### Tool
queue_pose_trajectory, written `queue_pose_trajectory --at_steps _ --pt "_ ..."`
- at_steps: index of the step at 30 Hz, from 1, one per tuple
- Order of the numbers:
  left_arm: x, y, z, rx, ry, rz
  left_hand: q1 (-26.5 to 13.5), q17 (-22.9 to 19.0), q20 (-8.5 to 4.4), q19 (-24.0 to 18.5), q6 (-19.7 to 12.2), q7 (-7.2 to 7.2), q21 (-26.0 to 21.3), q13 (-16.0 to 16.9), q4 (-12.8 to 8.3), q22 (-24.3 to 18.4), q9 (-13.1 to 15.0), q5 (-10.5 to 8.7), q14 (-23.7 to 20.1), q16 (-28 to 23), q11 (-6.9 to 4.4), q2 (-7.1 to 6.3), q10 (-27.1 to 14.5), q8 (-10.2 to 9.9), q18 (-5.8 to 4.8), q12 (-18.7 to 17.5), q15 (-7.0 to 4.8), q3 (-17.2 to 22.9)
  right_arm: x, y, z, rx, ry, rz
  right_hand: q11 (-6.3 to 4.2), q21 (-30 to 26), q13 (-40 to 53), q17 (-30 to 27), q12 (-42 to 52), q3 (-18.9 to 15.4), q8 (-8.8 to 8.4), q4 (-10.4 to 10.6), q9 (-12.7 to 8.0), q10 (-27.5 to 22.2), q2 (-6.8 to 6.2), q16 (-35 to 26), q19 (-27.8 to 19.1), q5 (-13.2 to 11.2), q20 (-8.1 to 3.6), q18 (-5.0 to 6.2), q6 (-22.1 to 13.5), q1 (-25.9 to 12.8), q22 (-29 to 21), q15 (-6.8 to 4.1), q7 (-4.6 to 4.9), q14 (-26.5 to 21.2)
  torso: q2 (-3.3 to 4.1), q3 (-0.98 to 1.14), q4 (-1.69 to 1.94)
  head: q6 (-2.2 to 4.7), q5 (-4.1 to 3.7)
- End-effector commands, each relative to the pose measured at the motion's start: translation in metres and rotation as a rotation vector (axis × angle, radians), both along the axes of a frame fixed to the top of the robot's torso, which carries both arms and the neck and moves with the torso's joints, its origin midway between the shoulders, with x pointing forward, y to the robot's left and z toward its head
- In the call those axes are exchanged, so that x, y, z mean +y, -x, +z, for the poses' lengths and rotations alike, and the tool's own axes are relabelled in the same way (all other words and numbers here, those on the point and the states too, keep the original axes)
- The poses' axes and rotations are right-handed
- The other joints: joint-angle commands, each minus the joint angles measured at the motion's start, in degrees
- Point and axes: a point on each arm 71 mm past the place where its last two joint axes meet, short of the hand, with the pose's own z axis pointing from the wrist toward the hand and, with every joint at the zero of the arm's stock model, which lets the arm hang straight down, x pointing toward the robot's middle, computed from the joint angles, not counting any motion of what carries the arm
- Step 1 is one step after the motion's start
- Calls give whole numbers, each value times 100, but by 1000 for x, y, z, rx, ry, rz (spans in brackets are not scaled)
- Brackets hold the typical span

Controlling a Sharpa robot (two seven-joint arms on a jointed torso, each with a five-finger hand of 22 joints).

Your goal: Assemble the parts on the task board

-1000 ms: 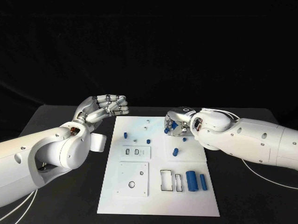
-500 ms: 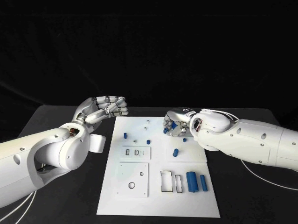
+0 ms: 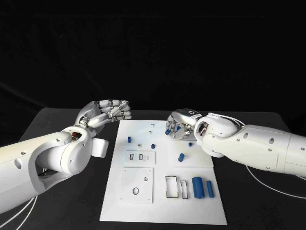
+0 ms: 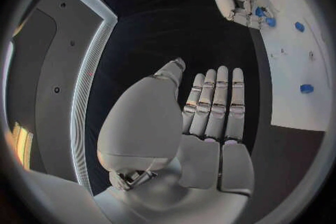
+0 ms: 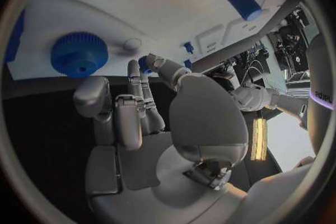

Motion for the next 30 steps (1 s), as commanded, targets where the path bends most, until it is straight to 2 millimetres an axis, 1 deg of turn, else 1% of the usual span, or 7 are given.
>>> queue_pose_trajectory --at_steps 1,4,12,17,22,26,30 --pt "-1 0 1 2 7 -14 37 9 13 24 -36 0 -26 -2 -25 -9 -3 -15 -5 -37 33 -48 -8 -28 65 -30 42 16 4 -1 6 -54 -57 -38 -5 28 13 2 -15 50 257 32 408 40 -1 24 -7 -1 -32 -79 68 33 7 -26 -89 318 11 -1 1 14 5" --pt "-1 0 1 3 6 -14 37 9 13 24 -36 0 -26 -2 -25 -9 -3 -15 -5 -37 33 -48 -8 -28 65 -30 42 16 8 -3 8 -70 -66 -47 -5 26 17 -1 -23 54 269 42 429 40 -10 25 -10 -8 -34 -79 63 28 7 -27 -91 317 13 -2 2 19 5" --pt "-1 -1 1 8 4 -14 63 11 15 25 -49 5 -35 -2 -45 -18 -4 -6 -6 -58 38 -52 -10 -38 65 -52 46 32 24 -12 11 -101 -76 -60 -1 28 25 12 -56 78 286 76 487 28 -31 36 -14 -46 -36 -80 16 12 17 -25 -89 320 27 -10 22 53 4" --pt "-1 -1 1 7 4 -15 68 11 16 24 -51 6 -38 -1 -49 -20 -4 -1 -7 -64 39 -52 -11 -40 64 -57 48 36 31 -17 11 -108 -72 -63 1 31 27 17 -62 83 287 83 498 25 -37 39 -13 -54 -35 -81 6 9 24 -24 -88 321 28 -15 31 49 4" --pt "-2 -1 3 6 5 -19 69 11 16 24 -52 7 -40 -1 -50 -21 -3 1 -8 -66 40 -52 -11 -41 64 -60 48 37 38 -22 10 -108 -66 -62 4 34 28 22 -73 95 288 91 512 15 -41 44 -13 -58 -35 -82 -12 9 30 -22 -84 322 43 -13 35 54 16" --pt "-3 -2 4 4 5 -21 69 11 16 24 -52 7 -40 -1 -50 -21 -3 1 -8 -66 40 -52 -11 -41 64 -60 48 37 41 -24 9 -108 -65 -61 7 30 28 18 -80 101 288 96 520 9 -45 43 -17 -61 -34 -81 -24 8 26 -21 -81 321 44 -14 28 48 32" --pt "-3 -2 5 2 5 -22 70 11 17 23 -52 8 -41 -1 -51 -22 -3 3 -8 -69 40 -52 -10 -41 64 -62 49 39 44 -25 8 -104 -60 -62 16 27 31 30 -94 117 288 123 545 -4 -52 51 -22 -78 -30 -81 -56 -7 27 -13 -73 323 53 -19 42 53 29"
